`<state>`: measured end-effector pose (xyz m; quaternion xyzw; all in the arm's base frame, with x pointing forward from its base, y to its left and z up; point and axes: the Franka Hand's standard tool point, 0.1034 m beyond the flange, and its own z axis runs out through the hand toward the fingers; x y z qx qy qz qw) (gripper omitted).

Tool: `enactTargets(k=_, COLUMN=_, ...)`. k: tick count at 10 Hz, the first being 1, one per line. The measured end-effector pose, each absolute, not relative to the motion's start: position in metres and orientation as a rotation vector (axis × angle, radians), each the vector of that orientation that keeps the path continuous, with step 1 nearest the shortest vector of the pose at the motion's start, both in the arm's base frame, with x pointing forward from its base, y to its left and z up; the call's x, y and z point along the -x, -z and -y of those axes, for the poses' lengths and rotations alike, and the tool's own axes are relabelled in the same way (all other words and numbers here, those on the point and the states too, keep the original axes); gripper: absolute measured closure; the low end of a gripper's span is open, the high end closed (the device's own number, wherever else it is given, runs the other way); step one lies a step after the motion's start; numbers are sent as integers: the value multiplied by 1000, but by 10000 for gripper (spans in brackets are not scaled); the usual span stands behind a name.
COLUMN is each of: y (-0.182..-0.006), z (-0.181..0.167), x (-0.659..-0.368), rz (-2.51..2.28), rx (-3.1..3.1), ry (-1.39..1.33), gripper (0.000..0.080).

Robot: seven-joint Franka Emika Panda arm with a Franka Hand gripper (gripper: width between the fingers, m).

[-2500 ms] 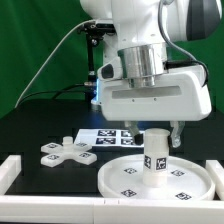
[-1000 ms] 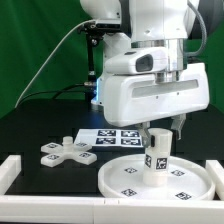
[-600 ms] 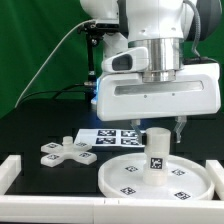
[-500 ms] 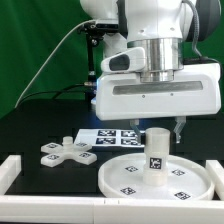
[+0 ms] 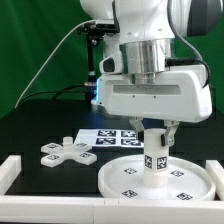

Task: Assemble round table

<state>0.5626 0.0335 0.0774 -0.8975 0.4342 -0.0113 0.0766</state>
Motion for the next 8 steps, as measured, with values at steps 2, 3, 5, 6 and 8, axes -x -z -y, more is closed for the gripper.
enactTargets(k=2, y=-77, z=-34, x=-562, rz=-1405, rx=2628, ry=5, gripper=393)
enactTargets(k=3, y=-77, z=-34, x=-562, rz=-1395, rx=2632, ry=5, gripper=318)
enactTargets(k=5, y=-77, z=-34, x=-562, rz=-1257, rx=2705, ry=19, gripper=207)
enactTargets(k=6, y=-77, z=-35, x=-562, rz=-984, rx=2823, ry=44, gripper=207)
enactTargets(k=8, y=-79, z=-46, x=-561, rz=-548, rx=2957, ry=43, gripper=152)
